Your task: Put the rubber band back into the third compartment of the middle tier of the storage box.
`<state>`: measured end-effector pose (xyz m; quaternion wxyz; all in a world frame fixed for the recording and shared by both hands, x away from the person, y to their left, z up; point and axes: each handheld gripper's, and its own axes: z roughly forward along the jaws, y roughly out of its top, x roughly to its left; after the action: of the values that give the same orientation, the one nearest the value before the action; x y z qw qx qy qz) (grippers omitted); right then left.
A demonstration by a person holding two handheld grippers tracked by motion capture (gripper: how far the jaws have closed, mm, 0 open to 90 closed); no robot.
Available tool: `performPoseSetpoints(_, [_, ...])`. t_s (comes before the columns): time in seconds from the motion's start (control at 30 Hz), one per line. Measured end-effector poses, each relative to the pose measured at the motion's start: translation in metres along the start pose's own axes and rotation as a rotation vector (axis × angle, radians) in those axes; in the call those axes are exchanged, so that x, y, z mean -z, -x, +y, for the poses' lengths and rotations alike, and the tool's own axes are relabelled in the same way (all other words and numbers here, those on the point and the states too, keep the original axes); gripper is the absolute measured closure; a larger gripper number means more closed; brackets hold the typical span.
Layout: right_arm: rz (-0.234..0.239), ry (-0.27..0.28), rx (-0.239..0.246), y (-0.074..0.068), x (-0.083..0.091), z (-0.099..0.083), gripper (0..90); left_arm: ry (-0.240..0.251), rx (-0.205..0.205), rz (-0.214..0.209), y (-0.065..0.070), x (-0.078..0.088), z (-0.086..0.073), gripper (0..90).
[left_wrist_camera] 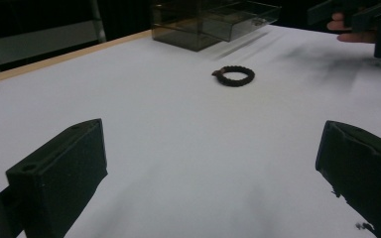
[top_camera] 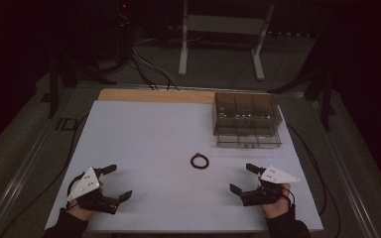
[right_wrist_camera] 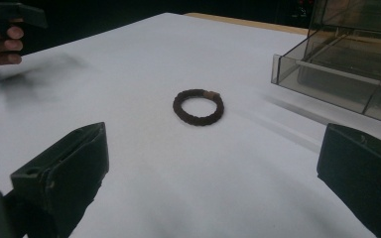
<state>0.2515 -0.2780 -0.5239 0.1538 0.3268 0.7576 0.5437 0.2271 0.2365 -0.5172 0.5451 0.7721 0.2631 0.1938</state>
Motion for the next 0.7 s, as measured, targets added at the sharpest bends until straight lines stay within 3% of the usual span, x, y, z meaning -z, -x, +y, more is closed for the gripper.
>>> performPoseSetpoints(0.2, [-0.012, -0.020, 0.005, -0.0006, -0.0004, -0.0015, 0.0, -0.002, 0.006, -0.020, 0.0013, -0.0017, 0.0002, 0.3])
performPoseSetpoints(0.43, [-0.018, -0.022, 0.008, -0.0009, 0.0010, -0.0014, 0.0, -0.003, 0.050, -0.019, -0.0029, -0.0035, -0.0015, 0.3])
performPoseSetpoints(0.7, [-0.028, -0.030, -0.006, -0.0028, 0.0035, 0.0023, 0.0, -0.020, 0.023, -0.021, 0.0005, -0.0065, -0.0012, 0.3])
